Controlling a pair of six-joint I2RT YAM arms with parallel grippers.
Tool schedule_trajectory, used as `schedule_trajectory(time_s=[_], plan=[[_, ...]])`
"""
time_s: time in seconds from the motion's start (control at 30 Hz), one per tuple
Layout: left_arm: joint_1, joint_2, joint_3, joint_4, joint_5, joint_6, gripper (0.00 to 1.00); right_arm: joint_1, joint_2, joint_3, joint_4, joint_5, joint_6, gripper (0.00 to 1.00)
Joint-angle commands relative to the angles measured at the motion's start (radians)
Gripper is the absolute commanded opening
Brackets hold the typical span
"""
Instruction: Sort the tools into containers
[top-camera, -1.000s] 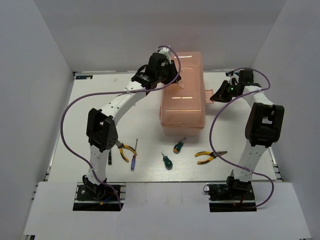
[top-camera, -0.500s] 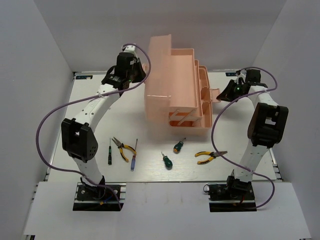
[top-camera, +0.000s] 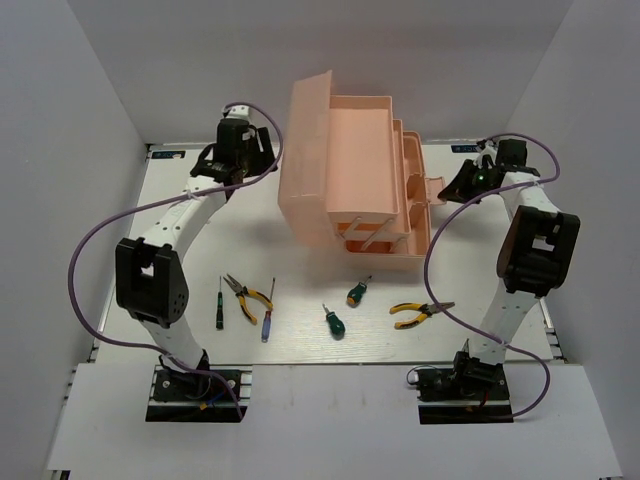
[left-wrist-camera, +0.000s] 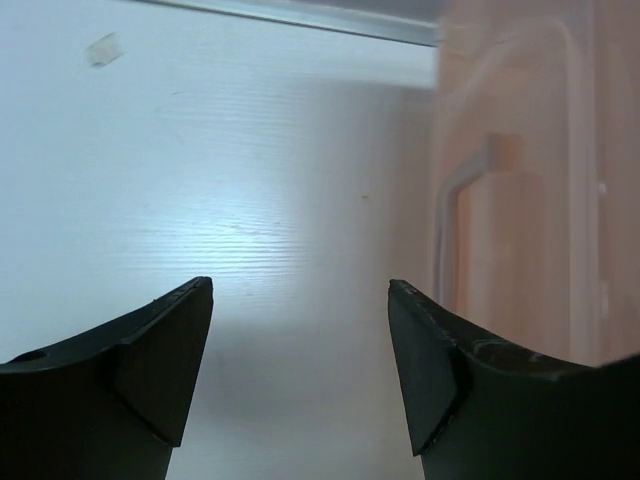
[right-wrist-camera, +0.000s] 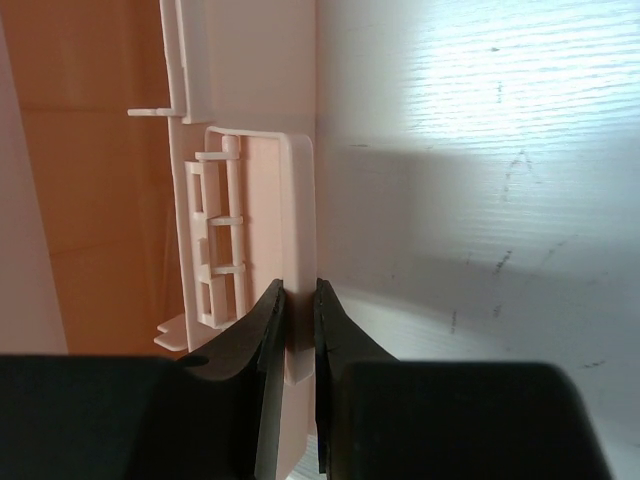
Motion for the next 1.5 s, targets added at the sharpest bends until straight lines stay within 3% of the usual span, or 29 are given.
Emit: schedule_trajectory(time_s=[0.0, 0.33, 0.67, 0.7, 0.77, 0.8, 0.83, 0.93, 1.0, 1.07, 1.1, 1.13, 1.2, 1.23, 1.27, 1.3, 1.33, 1.4, 1.43, 1.47], plan=[[0.043, -0.058, -0.009, -0.052, -0.083, 0.048, 0.83, -0.042, -0.024, -0.007, 0.007, 0.114, -0.062, 0.00], [0.093, -0.163, -0.085, -0.061, -0.120, 0.059, 0.84, -0.041, -0.005, 0.007, -0.006, 0.088, -0.067, 0.00], [0.104, -0.305, -0.206, -0.043, -0.080, 0.028, 0.85, -0.027, 0.126, 0.255, -0.172, 0.062, -0.105, 0.00], [0.104, -0.323, -0.237, -0.043, -0.066, 0.028, 0.85, -0.027, 0.145, 0.294, -0.181, 0.059, -0.113, 0.11], [0.104, -0.378, -0.287, -0.043, -0.052, 0.016, 0.88, -0.031, 0.145, 0.303, -0.201, 0.054, -0.133, 0.45], [0.092, -0.398, -0.306, -0.043, -0.040, 0.016, 0.88, -0.035, 0.131, 0.293, -0.198, 0.051, -0.138, 0.56], [0.092, -0.442, -0.324, -0.043, -0.022, 0.016, 0.88, -0.036, 0.102, 0.280, -0.186, 0.053, -0.151, 0.64], [0.083, -0.505, -0.393, -0.057, 0.038, 0.016, 0.89, -0.053, -0.042, 0.121, -0.177, 0.080, -0.232, 0.67], [0.083, -0.568, -0.455, -0.069, 0.090, 0.016, 0.84, -0.065, -0.166, -0.039, -0.123, 0.126, -0.329, 0.67], [0.083, -0.605, -0.520, -0.069, 0.124, 0.039, 0.67, -0.070, -0.318, -0.140, -0.126, 0.125, -0.400, 0.61], [0.073, -0.622, -0.542, -0.069, 0.158, 0.039, 0.22, -0.076, -0.350, -0.198, -0.178, 0.072, -0.444, 0.58], [0.073, -0.643, -0.561, -0.069, 0.167, 0.054, 0.03, -0.076, -0.381, -0.226, -0.224, -0.030, -0.657, 0.54], [0.064, -0.653, -0.602, -0.081, 0.201, 0.079, 0.00, -0.070, -0.481, -0.304, -0.473, -0.194, -0.921, 0.34], [0.064, -0.653, -0.613, -0.081, 0.212, 0.079, 0.00, -0.067, -0.530, -0.370, -0.527, -0.235, -1.083, 0.26], [0.064, -0.664, -0.637, -0.081, 0.222, 0.103, 0.00, -0.064, -0.574, -0.436, -0.572, -0.270, -1.221, 0.12], [0.055, -0.664, -0.647, -0.081, 0.241, 0.103, 0.00, -0.061, -0.626, -0.470, -0.632, -0.307, -1.262, 0.06], [0.055, -0.674, -0.663, -0.081, 0.241, 0.128, 0.00, -0.038, -0.680, -0.566, -0.628, -0.323, -1.286, 0.03], [0.046, -0.688, -0.679, -0.081, 0.274, 0.146, 0.07, -0.022, -0.763, -0.626, -0.582, -0.343, -1.310, 0.07], [0.046, -0.703, -0.693, -0.071, 0.288, 0.168, 0.24, 0.011, -0.783, -0.678, -0.563, -0.338, -1.296, 0.10], [0.046, -0.704, -0.703, -0.062, 0.332, 0.180, 0.34, 0.025, -0.842, -0.724, -0.531, -0.337, -1.291, 0.21]])
